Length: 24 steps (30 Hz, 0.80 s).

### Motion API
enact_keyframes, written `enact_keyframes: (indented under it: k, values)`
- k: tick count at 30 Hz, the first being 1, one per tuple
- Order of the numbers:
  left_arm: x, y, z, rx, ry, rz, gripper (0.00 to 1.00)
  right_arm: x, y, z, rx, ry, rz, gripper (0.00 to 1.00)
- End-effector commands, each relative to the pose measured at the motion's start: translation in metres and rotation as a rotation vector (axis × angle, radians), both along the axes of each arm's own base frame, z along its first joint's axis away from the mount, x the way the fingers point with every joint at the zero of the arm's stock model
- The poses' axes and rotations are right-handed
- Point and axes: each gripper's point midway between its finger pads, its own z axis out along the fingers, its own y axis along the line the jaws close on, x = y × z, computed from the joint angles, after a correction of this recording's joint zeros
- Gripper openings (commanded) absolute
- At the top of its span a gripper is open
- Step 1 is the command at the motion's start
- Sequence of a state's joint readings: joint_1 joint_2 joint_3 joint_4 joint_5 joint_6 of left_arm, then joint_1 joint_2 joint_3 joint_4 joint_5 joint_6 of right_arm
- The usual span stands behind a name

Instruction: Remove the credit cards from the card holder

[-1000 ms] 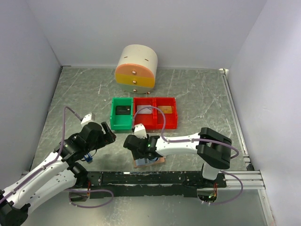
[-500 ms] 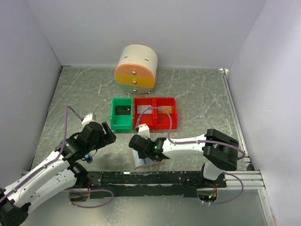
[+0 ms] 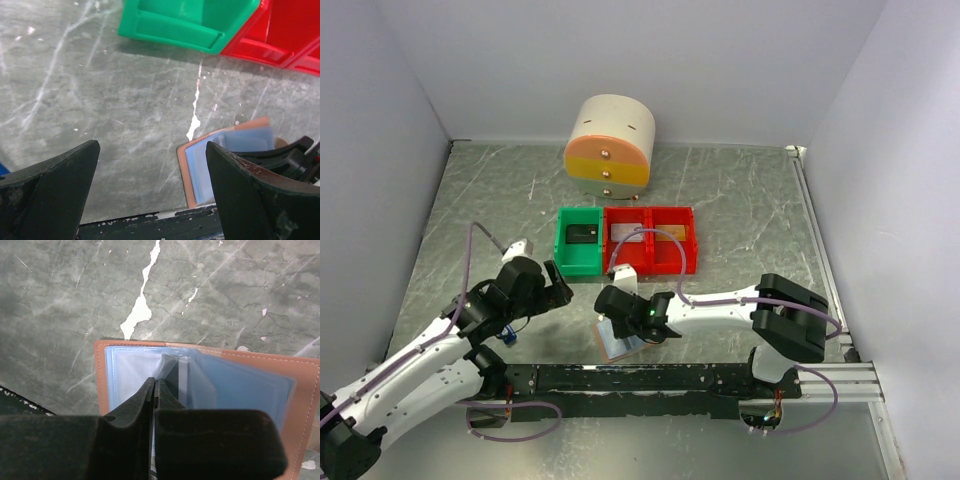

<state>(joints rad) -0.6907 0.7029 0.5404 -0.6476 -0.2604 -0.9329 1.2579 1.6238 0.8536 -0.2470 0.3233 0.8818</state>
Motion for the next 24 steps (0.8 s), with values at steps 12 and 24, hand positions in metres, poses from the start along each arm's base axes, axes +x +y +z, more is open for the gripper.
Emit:
enact_keyframes:
  k: [12, 24]
  values:
    - [-0.011, -0.089, -0.006, -0.260, 0.011, -0.431, 0.92, 0.019, 0.000, 0.024, 0.371, 0.129, -0.084, 0.00]
    - [-0.018, -0.114, -0.016, -0.392, 0.032, -0.502, 0.84, 0.030, -0.010, 0.021, 0.439, 0.169, -0.133, 0.00]
